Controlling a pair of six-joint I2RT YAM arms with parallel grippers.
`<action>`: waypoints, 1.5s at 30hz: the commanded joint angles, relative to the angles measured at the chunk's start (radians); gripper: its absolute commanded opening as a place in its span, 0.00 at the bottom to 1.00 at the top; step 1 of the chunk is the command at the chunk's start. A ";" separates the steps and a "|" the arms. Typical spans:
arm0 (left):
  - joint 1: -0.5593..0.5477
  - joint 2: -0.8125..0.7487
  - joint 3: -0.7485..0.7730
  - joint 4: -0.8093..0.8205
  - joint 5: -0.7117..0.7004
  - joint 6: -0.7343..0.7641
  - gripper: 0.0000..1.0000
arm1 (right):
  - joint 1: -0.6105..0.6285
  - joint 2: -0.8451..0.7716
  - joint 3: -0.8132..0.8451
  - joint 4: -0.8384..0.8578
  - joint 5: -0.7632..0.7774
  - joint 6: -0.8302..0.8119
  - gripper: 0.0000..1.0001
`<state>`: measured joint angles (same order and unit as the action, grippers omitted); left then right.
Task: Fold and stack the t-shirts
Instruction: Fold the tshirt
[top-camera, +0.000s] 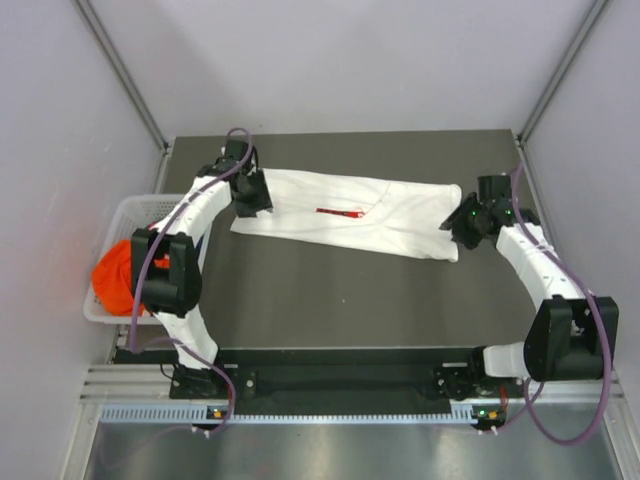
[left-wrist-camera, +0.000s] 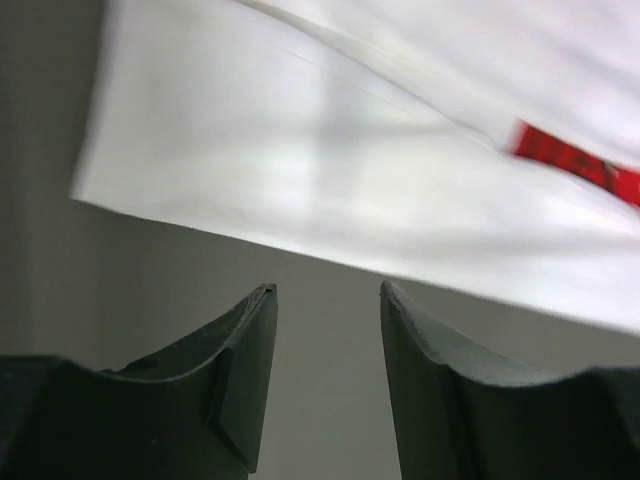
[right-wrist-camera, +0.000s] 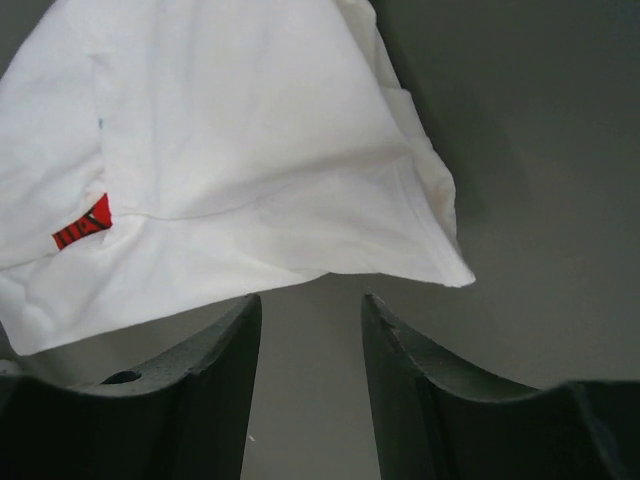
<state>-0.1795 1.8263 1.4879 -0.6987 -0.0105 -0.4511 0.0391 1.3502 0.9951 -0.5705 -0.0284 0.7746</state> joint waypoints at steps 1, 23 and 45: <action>-0.060 -0.074 -0.106 0.157 0.295 0.020 0.51 | 0.008 -0.029 -0.094 0.012 -0.024 0.112 0.46; -0.071 0.206 -0.078 0.277 0.262 -0.090 0.52 | 0.059 -0.148 -0.605 0.696 0.102 0.423 0.60; -0.028 0.274 -0.089 0.238 0.199 -0.098 0.50 | 0.059 -0.053 -0.650 0.862 0.279 0.540 0.47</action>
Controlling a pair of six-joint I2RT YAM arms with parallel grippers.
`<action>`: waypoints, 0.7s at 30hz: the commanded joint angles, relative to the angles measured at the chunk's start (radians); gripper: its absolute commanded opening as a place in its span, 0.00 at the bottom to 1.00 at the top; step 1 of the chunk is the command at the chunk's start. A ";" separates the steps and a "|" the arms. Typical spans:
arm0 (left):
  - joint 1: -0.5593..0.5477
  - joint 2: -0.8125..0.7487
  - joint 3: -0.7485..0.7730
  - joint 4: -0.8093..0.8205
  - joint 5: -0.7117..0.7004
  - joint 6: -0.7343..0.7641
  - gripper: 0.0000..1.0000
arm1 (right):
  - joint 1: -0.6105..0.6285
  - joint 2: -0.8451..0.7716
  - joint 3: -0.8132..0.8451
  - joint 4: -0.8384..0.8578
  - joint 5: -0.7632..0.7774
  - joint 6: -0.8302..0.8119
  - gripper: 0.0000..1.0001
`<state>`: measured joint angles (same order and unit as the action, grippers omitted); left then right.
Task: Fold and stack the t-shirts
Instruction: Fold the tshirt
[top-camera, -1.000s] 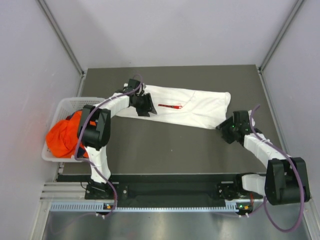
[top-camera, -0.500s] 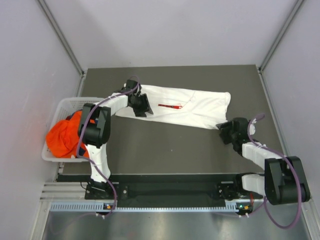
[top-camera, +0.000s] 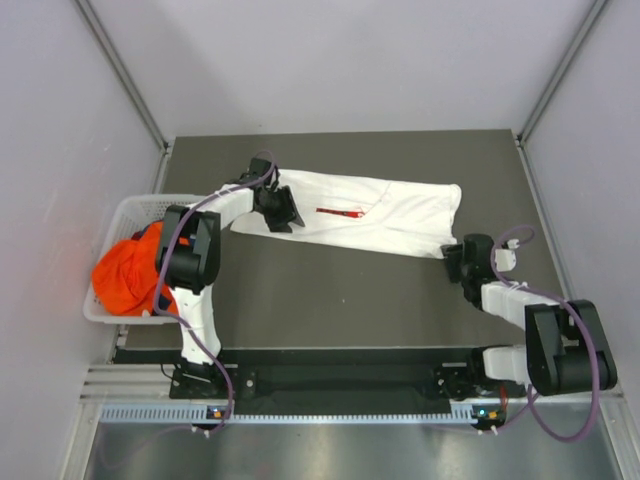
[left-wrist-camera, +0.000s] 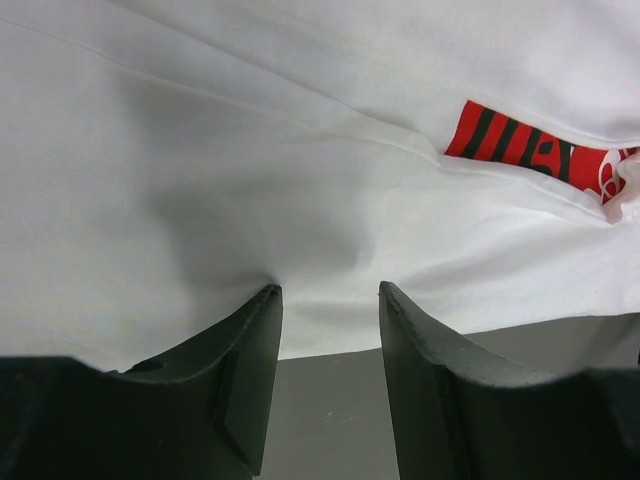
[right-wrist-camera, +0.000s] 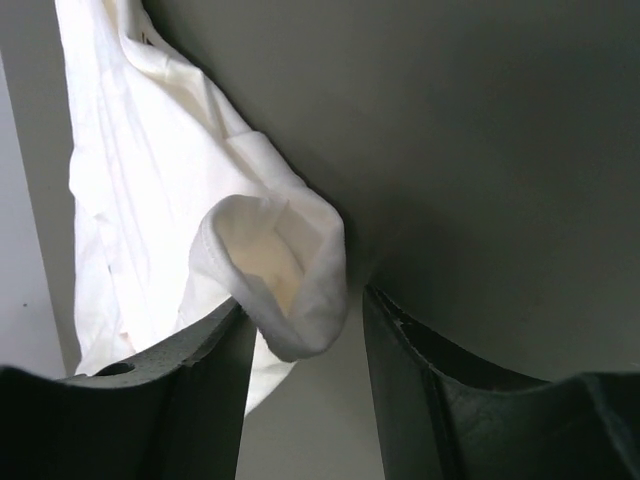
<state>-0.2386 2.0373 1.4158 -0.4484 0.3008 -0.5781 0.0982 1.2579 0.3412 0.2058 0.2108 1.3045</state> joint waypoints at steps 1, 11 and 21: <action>0.033 0.061 -0.018 -0.012 -0.112 0.027 0.50 | -0.002 0.046 0.018 0.067 0.026 0.022 0.48; 0.035 0.069 -0.029 0.007 -0.097 0.011 0.49 | 0.057 0.003 0.027 -0.103 0.006 0.171 0.51; 0.042 0.070 -0.046 0.005 -0.123 0.020 0.49 | 0.063 0.049 0.036 -0.065 0.099 0.167 0.40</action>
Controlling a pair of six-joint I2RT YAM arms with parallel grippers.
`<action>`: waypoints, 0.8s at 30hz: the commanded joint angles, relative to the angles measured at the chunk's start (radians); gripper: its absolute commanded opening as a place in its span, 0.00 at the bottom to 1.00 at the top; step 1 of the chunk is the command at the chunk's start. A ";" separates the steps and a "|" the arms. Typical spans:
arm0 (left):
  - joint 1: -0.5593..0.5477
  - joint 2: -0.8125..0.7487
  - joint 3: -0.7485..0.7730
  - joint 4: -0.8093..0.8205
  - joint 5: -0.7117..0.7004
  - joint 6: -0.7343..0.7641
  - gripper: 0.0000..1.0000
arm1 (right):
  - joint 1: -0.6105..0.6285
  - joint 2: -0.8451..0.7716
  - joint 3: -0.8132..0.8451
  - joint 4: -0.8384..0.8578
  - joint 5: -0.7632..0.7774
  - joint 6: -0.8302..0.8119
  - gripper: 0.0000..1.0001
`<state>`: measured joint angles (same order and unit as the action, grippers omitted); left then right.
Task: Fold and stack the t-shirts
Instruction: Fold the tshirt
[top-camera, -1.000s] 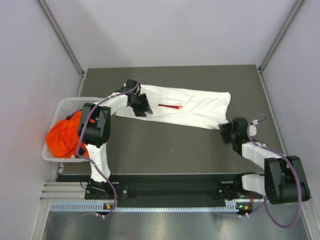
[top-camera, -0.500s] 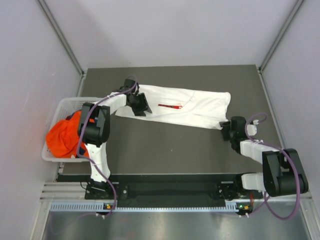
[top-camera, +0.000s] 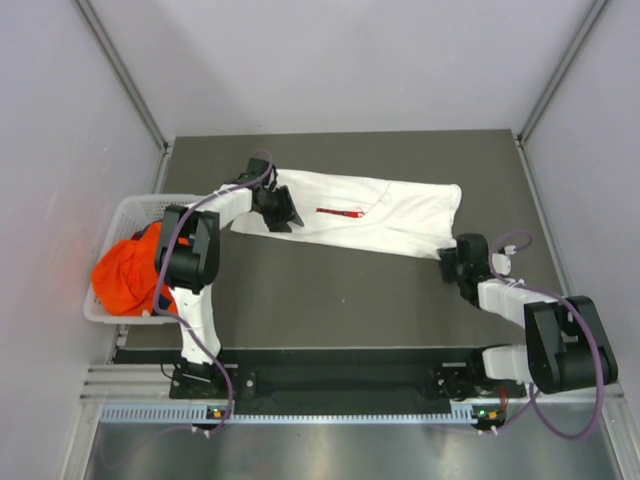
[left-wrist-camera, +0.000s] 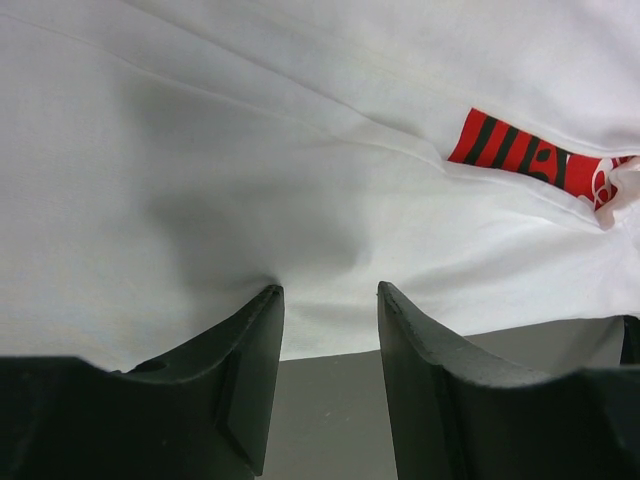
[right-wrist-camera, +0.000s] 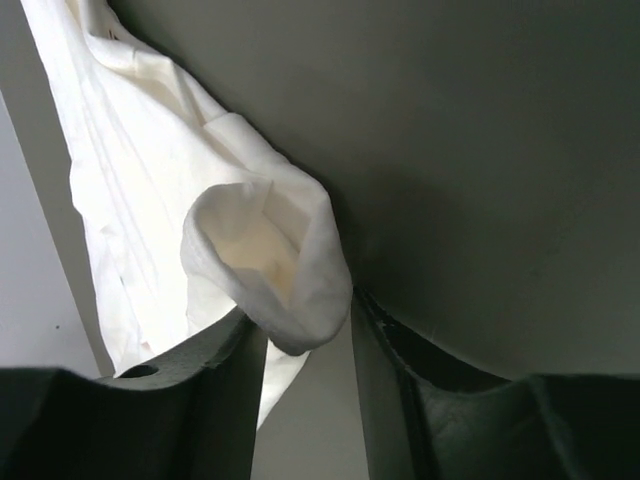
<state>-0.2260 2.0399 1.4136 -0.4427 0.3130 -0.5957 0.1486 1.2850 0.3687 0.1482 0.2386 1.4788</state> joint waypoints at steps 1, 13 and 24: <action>0.031 0.069 -0.045 -0.004 -0.135 0.036 0.49 | 0.012 0.027 0.012 -0.003 0.085 -0.015 0.38; 0.062 0.085 -0.053 -0.014 -0.164 0.043 0.49 | -0.130 -0.046 -0.033 0.103 0.225 -0.293 0.34; 0.066 0.062 -0.058 -0.011 -0.115 0.040 0.49 | -0.254 -0.141 0.097 -0.049 0.074 -0.586 0.24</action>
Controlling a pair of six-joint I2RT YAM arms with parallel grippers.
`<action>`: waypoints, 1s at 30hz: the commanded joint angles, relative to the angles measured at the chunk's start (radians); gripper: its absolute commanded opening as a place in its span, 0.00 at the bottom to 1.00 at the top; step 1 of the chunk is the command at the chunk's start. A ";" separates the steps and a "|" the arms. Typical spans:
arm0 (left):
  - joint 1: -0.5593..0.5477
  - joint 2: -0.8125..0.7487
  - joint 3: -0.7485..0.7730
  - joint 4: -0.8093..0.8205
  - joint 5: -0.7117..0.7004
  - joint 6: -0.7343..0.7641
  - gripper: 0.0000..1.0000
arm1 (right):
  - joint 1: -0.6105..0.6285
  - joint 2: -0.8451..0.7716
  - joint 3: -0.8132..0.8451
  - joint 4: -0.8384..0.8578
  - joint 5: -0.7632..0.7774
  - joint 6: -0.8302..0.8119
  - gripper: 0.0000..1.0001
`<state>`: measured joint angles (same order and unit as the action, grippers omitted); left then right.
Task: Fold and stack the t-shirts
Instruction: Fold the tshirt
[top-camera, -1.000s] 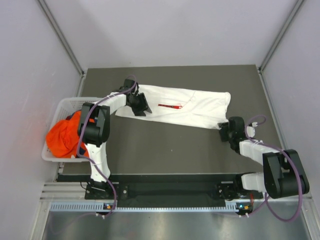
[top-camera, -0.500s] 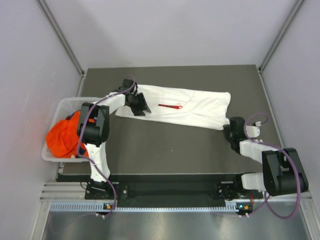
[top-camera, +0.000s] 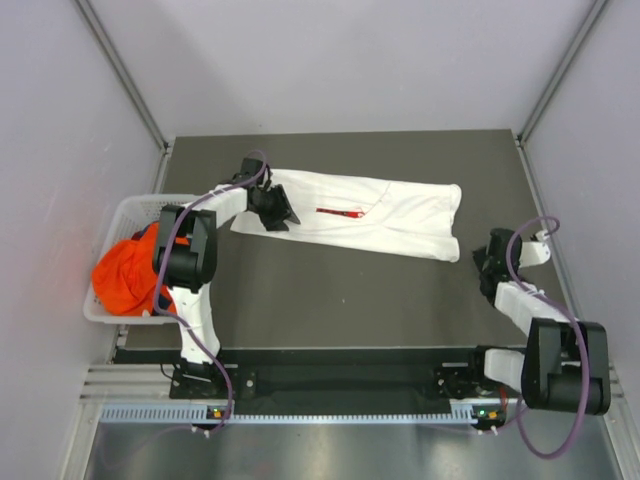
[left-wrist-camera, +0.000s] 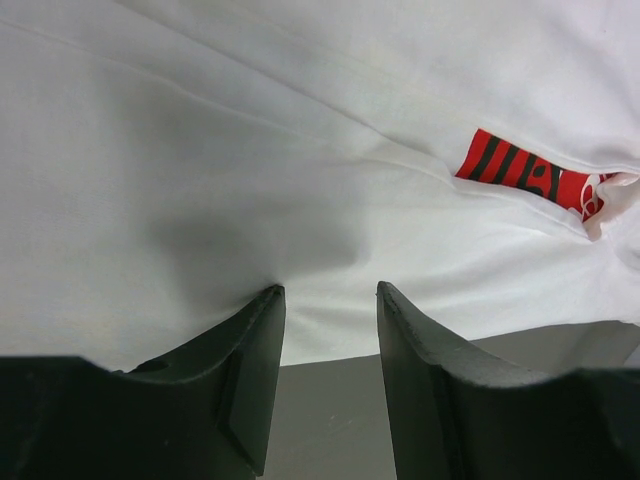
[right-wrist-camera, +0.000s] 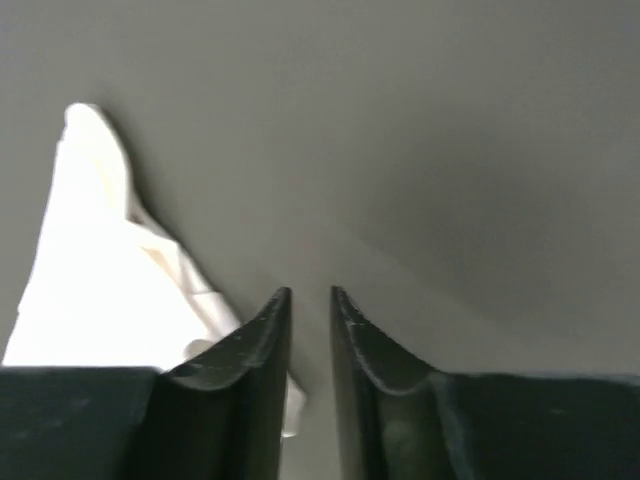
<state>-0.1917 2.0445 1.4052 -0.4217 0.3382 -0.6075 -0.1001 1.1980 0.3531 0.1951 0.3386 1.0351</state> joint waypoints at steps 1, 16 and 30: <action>0.032 0.054 -0.048 -0.034 -0.134 0.052 0.49 | -0.006 -0.064 0.131 -0.130 -0.047 -0.156 0.28; 0.032 0.043 -0.034 -0.055 -0.123 0.063 0.49 | 0.072 -0.074 0.101 -0.255 -0.388 0.012 0.50; 0.032 0.049 -0.040 -0.060 -0.146 0.064 0.49 | 0.172 0.153 0.046 0.047 -0.273 0.160 0.45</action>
<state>-0.1879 2.0445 1.4052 -0.4217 0.3511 -0.6029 0.0620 1.3270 0.4313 0.1314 0.0086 1.1530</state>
